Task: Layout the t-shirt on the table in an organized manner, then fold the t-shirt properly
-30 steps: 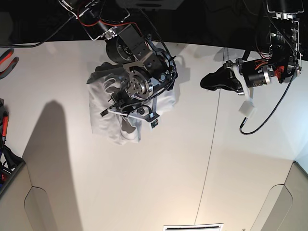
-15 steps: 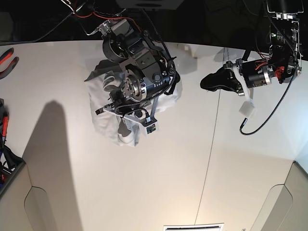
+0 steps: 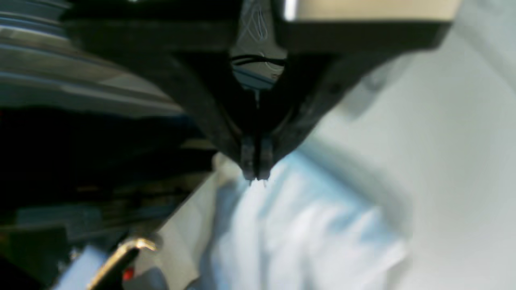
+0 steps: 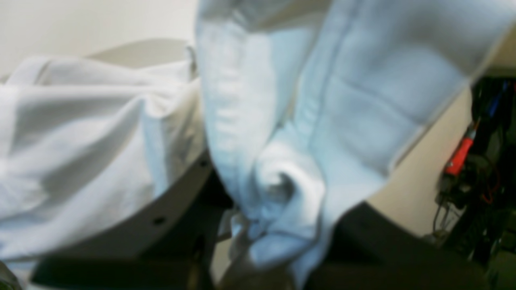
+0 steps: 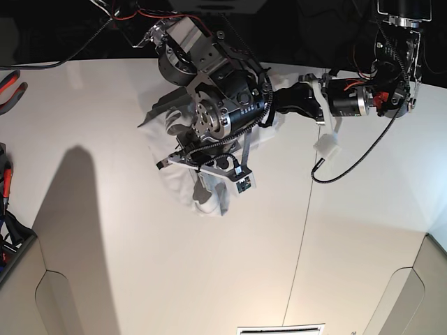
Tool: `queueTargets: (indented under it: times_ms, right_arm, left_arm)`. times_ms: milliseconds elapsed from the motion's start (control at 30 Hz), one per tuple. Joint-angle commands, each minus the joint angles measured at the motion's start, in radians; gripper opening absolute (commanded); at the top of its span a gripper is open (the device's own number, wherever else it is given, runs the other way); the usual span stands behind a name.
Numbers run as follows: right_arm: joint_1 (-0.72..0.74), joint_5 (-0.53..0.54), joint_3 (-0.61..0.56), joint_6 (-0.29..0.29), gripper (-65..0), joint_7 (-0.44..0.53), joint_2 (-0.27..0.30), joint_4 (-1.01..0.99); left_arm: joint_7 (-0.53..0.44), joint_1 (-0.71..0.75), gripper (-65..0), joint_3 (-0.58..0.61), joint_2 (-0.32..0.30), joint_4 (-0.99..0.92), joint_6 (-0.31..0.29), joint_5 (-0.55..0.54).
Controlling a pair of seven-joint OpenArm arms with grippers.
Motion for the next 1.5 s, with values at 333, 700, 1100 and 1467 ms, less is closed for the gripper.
queueTargets:
  times_ms: [333, 700, 1100, 1467]
  right_arm:
    - [0.013, -0.011, -0.006, 0.003, -65.0, -0.003, -0.012, 0.02]
    - [0.017, 0.002, -0.129, 0.03, -65.0, -0.015, -0.01, 0.02]
    - [0.019, 0.135, -0.142, 0.113, -51.0, -0.005, -0.008, 0.02]
    - [0.019, 0.279, -0.142, 0.207, -38.9, 0.018, -0.008, 0.02]
  left_arm:
    - [-0.193, -0.013, -65.0, 0.08, 0.027, 0.011, 0.063, 0.263]
    - [-0.255, -0.014, -65.0, 0.08, 0.06, 0.006, 0.124, 0.376]
    - [-0.255, -0.016, -65.0, 0.08, 0.06, 0.006, 0.124, 0.377]
    - [-0.255, -0.031, -65.0, 0.079, 0.059, 0.006, 0.124, 0.38]
